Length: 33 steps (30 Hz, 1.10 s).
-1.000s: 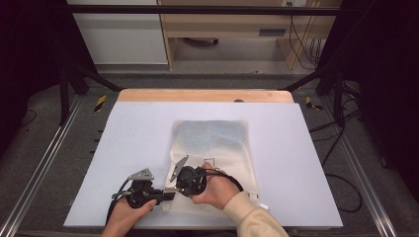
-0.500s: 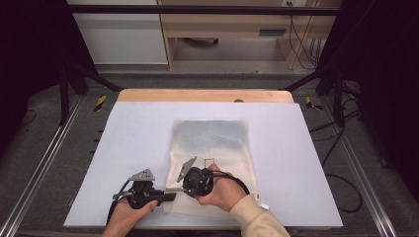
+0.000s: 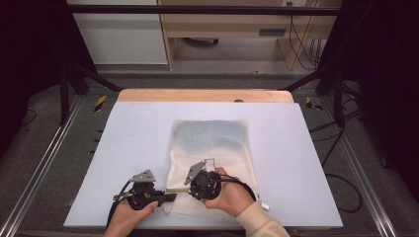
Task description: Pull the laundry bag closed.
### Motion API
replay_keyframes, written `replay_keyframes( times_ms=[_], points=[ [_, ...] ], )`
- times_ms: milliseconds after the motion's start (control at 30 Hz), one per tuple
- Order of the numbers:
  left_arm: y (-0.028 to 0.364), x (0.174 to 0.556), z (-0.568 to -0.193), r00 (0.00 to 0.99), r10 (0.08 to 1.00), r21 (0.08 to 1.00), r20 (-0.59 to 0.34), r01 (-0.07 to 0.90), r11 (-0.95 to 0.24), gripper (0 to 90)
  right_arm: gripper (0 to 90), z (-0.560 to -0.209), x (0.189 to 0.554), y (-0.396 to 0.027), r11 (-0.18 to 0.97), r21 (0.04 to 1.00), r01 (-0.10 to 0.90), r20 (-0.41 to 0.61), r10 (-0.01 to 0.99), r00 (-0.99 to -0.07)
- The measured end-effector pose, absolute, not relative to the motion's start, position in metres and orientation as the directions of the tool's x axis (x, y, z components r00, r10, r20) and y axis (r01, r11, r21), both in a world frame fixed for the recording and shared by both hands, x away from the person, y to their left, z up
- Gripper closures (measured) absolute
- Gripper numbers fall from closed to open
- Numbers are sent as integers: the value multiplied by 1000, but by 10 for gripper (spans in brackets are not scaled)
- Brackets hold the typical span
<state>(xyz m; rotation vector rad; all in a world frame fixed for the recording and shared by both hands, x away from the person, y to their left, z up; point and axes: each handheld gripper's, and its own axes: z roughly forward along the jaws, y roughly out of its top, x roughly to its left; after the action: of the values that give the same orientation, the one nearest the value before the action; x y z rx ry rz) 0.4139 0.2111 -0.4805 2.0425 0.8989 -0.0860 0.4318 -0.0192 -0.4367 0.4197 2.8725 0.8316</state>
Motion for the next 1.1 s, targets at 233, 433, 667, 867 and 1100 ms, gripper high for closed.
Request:
replay_keyframes(
  times_ms=[233, 433, 667, 867, 1100],
  points=[
    [212, 414, -480, 735, 564, 699, -376, 625, -348, 824, 821, -432, 432, -35, 796, 547, 259, -35, 331, -943],
    [212, 413, -480, 736, 563, 701, -376, 623, -347, 824, 821, -428, 432, -46, 789, 553, 267, -38, 344, -938],
    [210, 413, -479, 742, 560, 702, -369, 617, -355, 824, 821, -425, 430, -54, 780, 564, 273, -36, 353, -935],
    [209, 412, -478, 744, 558, 704, -366, 614, -357, 824, 821, -423, 429, -58, 780, 559, 283, -29, 360, -933],
    [210, 412, -478, 744, 560, 705, -363, 613, -357, 823, 821, -419, 429, -65, 775, 561, 292, -30, 371, -928]
  ],
)
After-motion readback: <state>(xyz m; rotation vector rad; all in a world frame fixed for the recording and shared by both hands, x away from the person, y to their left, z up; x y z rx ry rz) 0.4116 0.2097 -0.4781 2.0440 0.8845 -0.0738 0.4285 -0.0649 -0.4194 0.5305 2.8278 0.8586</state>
